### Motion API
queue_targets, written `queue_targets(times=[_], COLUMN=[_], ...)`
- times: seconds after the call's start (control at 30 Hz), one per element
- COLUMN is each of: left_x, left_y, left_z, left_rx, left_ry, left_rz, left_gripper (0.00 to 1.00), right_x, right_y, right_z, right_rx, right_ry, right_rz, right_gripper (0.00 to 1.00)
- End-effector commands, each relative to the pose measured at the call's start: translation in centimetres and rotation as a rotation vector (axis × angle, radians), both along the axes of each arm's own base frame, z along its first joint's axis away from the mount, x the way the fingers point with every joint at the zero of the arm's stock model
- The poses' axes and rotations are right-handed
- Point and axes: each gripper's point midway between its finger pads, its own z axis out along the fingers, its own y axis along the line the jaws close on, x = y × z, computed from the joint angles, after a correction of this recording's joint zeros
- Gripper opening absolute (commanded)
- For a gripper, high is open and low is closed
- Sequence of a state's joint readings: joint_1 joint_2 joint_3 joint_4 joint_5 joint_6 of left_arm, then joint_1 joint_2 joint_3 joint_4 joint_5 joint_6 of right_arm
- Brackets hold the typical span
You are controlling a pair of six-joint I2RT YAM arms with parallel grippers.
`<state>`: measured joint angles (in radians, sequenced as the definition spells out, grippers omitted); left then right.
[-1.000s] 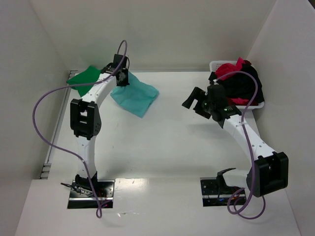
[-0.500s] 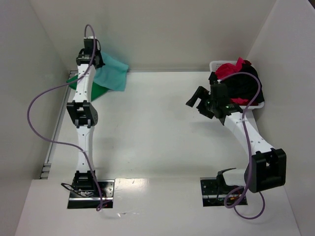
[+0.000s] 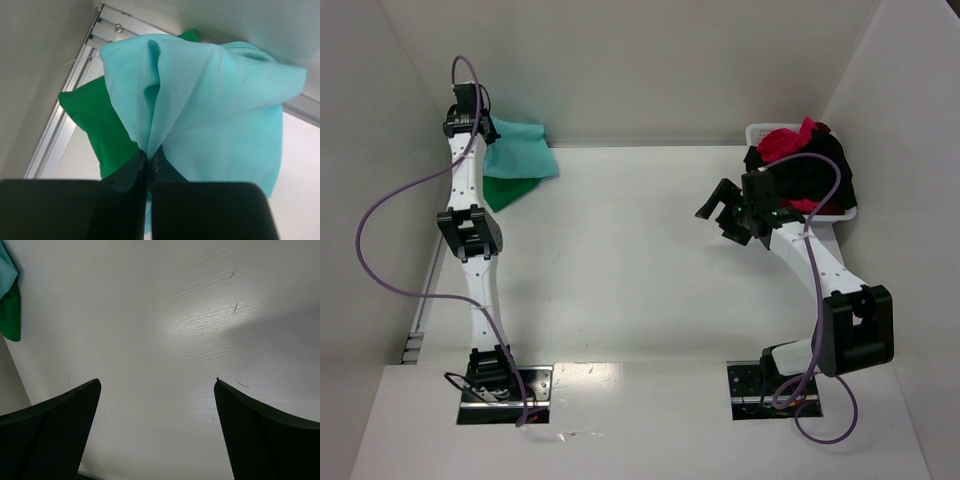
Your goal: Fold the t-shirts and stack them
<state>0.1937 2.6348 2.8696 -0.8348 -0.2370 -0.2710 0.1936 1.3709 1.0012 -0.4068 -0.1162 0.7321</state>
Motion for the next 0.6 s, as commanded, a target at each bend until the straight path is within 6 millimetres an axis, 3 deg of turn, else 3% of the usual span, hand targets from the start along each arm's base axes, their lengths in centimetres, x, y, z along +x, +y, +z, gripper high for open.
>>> queue_targets(times=[0.0,0.37,0.57], left_x=[-0.9,-3.0,-3.6], left_y=[2.9,7.2,6.7], left_z=[-1.0,-2.9,-3.8], left_rx=[-0.007,-0.055,-0.085], left_ry=[0.013,0.052,0.089], left_rz=[0.098,0.212,0.193], left_gripper=[0.00,0.00,0.00], right_x=[1.4,1.3,1.5], right_y=[-0.1,-0.1,0.0], right_z=[1.8,1.7,1.0], right_rx=[0.019,0.030,0.026], right_ry=[-0.049,-0.035,-0.016], right_rz=[-0.029,-0.042,-0.042], right_gripper=[1.00,1.00,1.00])
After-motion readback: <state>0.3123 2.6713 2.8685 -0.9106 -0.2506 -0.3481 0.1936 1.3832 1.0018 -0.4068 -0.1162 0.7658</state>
